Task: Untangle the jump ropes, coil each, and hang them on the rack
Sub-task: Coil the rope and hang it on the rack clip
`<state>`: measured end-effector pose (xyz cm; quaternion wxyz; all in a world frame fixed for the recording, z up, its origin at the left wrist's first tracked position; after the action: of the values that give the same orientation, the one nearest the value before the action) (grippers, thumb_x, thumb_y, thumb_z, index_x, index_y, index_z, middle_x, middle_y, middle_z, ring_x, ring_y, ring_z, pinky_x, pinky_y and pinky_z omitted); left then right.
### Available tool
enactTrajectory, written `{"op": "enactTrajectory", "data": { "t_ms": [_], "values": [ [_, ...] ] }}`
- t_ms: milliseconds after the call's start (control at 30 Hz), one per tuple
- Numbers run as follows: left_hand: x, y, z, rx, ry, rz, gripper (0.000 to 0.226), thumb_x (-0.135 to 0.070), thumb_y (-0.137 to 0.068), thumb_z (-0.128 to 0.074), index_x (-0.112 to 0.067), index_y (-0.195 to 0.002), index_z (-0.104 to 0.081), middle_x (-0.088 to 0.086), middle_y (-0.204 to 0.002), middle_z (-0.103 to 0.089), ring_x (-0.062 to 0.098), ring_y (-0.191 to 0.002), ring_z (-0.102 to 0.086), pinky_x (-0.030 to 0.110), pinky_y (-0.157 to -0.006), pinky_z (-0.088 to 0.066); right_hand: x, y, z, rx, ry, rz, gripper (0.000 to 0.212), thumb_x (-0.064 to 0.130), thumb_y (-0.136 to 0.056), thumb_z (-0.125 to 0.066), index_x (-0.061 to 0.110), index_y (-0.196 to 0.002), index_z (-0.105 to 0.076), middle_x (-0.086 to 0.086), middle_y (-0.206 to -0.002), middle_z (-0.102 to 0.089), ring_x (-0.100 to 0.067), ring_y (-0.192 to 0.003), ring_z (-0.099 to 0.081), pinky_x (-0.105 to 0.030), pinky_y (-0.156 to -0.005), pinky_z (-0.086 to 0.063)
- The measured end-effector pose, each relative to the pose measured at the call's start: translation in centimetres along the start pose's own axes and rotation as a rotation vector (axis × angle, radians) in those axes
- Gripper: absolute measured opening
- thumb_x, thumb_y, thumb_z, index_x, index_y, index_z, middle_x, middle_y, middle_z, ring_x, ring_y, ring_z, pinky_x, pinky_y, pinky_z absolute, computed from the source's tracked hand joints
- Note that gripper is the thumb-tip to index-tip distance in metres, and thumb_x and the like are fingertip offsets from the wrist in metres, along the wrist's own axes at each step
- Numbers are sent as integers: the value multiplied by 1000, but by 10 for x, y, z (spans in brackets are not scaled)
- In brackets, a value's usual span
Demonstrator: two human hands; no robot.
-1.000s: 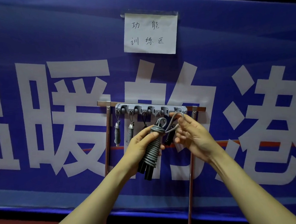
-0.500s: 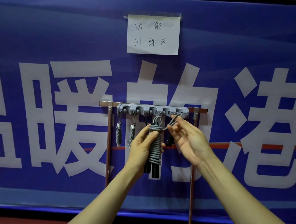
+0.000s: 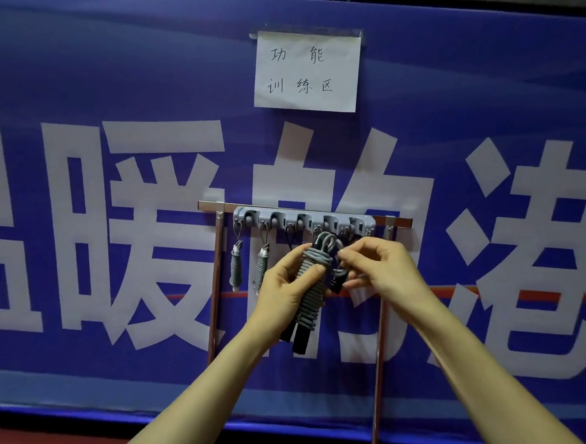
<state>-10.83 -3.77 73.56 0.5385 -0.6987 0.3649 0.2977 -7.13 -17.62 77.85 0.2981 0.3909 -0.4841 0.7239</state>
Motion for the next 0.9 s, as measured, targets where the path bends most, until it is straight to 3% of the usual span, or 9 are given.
{"op": "enactTrajectory", "data": {
  "t_ms": [100,200,300,400,467,533,633,733,900],
  "values": [
    [-3,0,-1,66,-95,-15,35,-2,-90,-60,-25,-117,-59,6,-102,-69,22,-81,-68,29,-68,-59,6,-1,0,41,156,4,12,13,-92,-63,2,-89,-68,-19,-80,-66,-15,-60,-63,-29,-61,-59],
    [-5,1,-2,131,-161,-30,40,-2,-90,-60,-29,-120,-57,6,-108,-69,21,-86,-68,27,-72,-58,6,-2,1,86,104,-60,15,14,-90,-65,-1,-87,-68,-11,-73,-64,-11,-56,-61,-23,-55,-55],
    [-7,2,-3,204,-236,-57,46,-3,-90,-61,-25,-130,-54,7,-115,-67,20,-91,-68,30,-80,-57,-3,1,-1,109,-131,-191,13,12,-87,-67,-1,-85,-65,-6,-68,-63,-6,-52,-58,-16,-51,-50],
    [-11,3,-7,262,-266,-71,47,-4,-90,-61,-24,-132,-53,9,-117,-65,20,-92,-69,29,-80,-57,-12,3,-8,120,-406,-279,30,10,-85,-65,-8,-108,-61,-6,-73,-62,-4,-51,-55,-11,-48,-47],
    [-13,4,-9,279,-270,-66,46,-3,-90,-60,-27,-129,-53,7,-115,-66,17,-90,-69,25,-78,-55,-15,4,-10,128,-559,-293,46,11,-79,-66,-9,-119,-56,-9,-81,-64,-7,-58,-59,-11,-49,-50],
    [-16,2,-8,285,-286,-65,46,-3,-90,-61,-30,-127,-54,6,-113,-67,18,-89,-70,26,-79,-55,-14,5,-12,167,-656,-294,48,7,-75,-65,-8,-120,-57,-15,-94,-66,-13,-71,-63,-14,-54,-54],
    [-19,1,-4,294,-292,-58,46,-7,-88,-63,-32,-126,-55,7,-114,-68,25,-94,-70,29,-82,-56,-6,8,-12,234,-513,-252,24,-2,-84,-60,3,-107,-66,-15,-98,-68,-15,-75,-64,-17,-57,-56],
    [-21,2,-4,313,-282,-58,46,-14,-84,-65,-32,-125,-56,3,-115,-69,28,-95,-70,30,-82,-57,-1,7,-6,235,-326,-197,24,-2,-86,-60,12,-106,-66,-12,-90,-66,-11,-64,-58,-18,-53,-53],
    [-20,0,-7,322,-251,-32,46,-13,-85,-63,-32,-125,-55,1,-108,-72,24,-83,-71,28,-75,-56,-4,7,-13,229,-534,-221,35,6,-78,-62,13,-112,-65,-7,-74,-64,-4,-46,-50,-13,-44,-47]
  ]
}}
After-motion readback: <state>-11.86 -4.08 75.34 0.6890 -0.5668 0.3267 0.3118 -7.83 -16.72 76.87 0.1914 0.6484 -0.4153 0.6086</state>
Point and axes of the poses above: each hand's wrist, its own y-axis away from the middle knuckle, its own z-axis out of the back of the hand, x = y × z, the point moved 8 cm from there along -y, towards the middle knuckle
